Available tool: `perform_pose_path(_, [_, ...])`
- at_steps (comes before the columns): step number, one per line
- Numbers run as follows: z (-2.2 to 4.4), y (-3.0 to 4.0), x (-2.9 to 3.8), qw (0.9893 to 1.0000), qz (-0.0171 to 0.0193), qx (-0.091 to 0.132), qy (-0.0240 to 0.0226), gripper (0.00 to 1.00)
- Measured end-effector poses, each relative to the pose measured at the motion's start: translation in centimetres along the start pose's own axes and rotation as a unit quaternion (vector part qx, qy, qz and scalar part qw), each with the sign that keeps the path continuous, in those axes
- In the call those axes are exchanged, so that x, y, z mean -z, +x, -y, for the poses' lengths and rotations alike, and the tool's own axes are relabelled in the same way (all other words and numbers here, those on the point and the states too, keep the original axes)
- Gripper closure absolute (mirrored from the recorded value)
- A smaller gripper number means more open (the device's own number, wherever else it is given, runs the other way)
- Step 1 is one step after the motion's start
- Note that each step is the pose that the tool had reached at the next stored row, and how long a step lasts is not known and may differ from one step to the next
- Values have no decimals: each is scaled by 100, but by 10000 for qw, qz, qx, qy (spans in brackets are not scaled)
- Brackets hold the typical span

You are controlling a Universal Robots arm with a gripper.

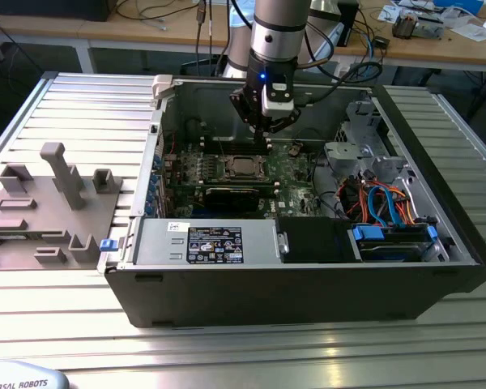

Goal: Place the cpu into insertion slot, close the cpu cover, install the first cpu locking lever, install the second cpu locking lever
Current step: 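Install the first cpu locking lever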

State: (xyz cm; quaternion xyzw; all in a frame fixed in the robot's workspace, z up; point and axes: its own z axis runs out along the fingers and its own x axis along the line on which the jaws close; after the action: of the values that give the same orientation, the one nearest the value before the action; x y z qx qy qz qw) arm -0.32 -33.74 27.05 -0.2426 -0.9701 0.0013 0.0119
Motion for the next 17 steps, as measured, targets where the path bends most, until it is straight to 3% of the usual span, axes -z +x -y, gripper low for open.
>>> perform_pose_path(17, [0, 0, 0, 9997, 2, 244, 5, 89])
